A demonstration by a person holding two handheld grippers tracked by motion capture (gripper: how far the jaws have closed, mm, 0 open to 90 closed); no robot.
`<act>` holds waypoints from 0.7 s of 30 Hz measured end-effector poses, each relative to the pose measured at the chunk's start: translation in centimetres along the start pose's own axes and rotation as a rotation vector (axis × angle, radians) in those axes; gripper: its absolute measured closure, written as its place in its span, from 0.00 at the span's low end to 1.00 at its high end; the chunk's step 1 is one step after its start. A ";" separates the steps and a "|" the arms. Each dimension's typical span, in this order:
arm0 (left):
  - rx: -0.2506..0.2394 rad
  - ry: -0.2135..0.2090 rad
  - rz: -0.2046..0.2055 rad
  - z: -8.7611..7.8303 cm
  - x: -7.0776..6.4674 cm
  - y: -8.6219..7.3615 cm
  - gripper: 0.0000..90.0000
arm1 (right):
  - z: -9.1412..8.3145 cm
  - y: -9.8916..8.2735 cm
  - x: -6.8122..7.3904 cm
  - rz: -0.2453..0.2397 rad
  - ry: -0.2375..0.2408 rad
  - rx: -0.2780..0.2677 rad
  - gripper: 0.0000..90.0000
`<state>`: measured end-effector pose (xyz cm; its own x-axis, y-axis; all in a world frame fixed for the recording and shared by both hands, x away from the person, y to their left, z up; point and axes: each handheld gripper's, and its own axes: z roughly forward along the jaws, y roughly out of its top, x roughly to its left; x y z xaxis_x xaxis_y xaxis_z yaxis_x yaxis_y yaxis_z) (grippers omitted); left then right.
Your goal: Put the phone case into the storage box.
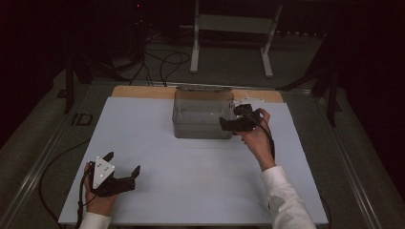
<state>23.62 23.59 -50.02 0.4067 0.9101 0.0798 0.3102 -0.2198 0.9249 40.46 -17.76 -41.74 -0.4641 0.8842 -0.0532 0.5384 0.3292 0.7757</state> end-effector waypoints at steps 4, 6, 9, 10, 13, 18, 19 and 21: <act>0.000 0.000 -0.003 0.0 0.1 0.0 0.00 | -1.0 -0.8 0.0 -0.008 0.006 -0.018 0.11; -0.004 0.003 -0.008 -0.1 0.2 0.0 0.00 | -1.5 -1.3 0.0 -0.010 0.006 -0.024 0.11; -0.006 0.005 -0.012 -0.1 0.3 0.0 0.00 | -2.4 -2.1 -0.1 -0.002 -0.004 -0.019 0.11; -0.006 0.005 -0.014 -0.1 0.3 0.0 0.00 | -2.7 -2.4 -0.1 0.002 -0.003 -0.025 0.11; -0.006 0.000 -0.018 -0.1 0.3 0.0 0.00 | -3.7 -3.3 -0.3 0.010 -0.005 -0.045 0.11; -0.011 -0.011 -0.040 -0.2 0.6 0.1 0.00 | -5.0 -4.9 -0.8 0.004 -0.003 -0.060 0.11; -0.012 -0.012 -0.041 -0.2 0.7 0.1 0.00 | -5.1 -5.2 -0.9 0.007 -0.004 -0.061 0.11; -0.012 -0.015 -0.044 -0.2 0.8 0.1 0.00 | -5.5 -5.8 -1.1 0.007 -0.008 -0.060 0.11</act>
<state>23.76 24.33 -49.73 0.4055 0.9135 0.0339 0.3176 -0.1756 0.9318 33.98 -22.41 -42.71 -0.4543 0.8893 -0.0523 0.4983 0.3023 0.8126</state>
